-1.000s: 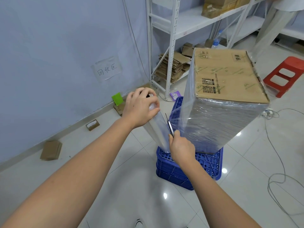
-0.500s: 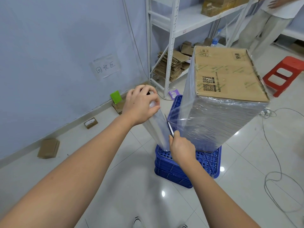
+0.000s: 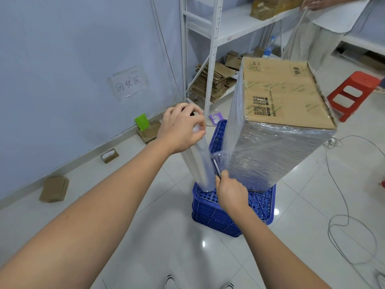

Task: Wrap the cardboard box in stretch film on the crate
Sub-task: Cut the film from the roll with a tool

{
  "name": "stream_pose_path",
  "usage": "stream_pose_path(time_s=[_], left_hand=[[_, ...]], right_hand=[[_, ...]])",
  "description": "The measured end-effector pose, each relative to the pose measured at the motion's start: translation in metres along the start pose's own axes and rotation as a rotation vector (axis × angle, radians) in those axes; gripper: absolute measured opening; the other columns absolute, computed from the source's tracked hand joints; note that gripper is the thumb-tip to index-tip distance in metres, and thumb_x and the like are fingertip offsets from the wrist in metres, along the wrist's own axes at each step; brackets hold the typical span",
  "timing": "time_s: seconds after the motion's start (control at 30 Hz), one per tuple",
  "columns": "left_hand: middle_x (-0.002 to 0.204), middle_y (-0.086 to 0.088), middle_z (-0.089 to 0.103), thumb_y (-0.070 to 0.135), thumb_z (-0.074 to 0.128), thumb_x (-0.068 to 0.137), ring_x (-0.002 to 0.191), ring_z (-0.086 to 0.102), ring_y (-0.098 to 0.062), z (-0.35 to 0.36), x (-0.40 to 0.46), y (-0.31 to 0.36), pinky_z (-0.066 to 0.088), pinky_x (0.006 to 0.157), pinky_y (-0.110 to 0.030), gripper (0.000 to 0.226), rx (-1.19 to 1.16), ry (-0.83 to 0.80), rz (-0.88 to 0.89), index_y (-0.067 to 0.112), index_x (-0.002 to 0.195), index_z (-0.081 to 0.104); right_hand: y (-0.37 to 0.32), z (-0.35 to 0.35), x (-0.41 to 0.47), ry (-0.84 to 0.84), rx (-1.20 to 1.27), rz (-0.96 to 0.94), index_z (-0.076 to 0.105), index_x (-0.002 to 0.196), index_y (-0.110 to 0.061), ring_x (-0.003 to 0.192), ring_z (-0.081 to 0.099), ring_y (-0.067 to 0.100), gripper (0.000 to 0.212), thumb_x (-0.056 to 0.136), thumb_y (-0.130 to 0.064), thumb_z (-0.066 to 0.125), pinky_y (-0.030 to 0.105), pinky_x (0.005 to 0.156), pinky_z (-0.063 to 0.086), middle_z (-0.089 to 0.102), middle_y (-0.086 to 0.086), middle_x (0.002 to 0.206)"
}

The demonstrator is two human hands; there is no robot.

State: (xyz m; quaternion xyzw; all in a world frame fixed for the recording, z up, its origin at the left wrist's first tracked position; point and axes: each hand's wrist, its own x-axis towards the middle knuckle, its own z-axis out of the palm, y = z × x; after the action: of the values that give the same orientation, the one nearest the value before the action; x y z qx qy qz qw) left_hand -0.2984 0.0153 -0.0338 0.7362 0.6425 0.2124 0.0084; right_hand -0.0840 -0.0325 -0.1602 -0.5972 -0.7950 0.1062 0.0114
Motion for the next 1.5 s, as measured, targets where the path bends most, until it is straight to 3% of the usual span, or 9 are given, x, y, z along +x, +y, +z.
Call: stream_pose_path(time_s=[0.53, 0.8, 1.5], left_hand=[[0.122, 0.017, 0.055, 0.042, 0.071, 0.087, 0.125, 0.046, -0.019, 0.001, 0.013, -0.011, 0.033, 0.105, -0.044, 0.006, -0.002, -0.016, -0.012, 0.037, 0.088, 0.068], [0.122, 0.017, 0.054, 0.046, 0.068, 0.09, 0.126, 0.044, -0.017, 0.003, 0.026, 0.004, 0.031, 0.104, -0.042, 0.006, 0.014, -0.035, 0.028, 0.04, 0.088, 0.066], [0.116, 0.021, 0.054, 0.042, 0.072, 0.084, 0.12, 0.048, -0.016, 0.001, 0.012, -0.027, 0.034, 0.099, -0.039, 0.007, -0.052, 0.035, -0.034, 0.038, 0.084, 0.066]], right_hand=[[-0.007, 0.019, 0.009, -0.012, 0.08, 0.081, 0.042, 0.111, -0.011, 0.079, 0.066, 0.031, 0.031, 0.106, -0.038, 0.027, 0.035, 0.056, 0.037, 0.068, 0.01, 0.089], [-0.018, -0.006, 0.032, 0.012, 0.176, 0.136, 0.042, 0.102, -0.009, 0.078, 0.063, 0.033, 0.03, 0.106, -0.035, 0.027, 0.036, 0.058, 0.037, 0.065, 0.012, 0.087], [-0.033, 0.013, 0.023, 0.037, 0.154, 0.141, 0.04, 0.1, -0.011, 0.071, 0.062, 0.03, 0.031, 0.106, -0.038, 0.026, 0.034, 0.054, 0.035, 0.066, 0.009, 0.082]])
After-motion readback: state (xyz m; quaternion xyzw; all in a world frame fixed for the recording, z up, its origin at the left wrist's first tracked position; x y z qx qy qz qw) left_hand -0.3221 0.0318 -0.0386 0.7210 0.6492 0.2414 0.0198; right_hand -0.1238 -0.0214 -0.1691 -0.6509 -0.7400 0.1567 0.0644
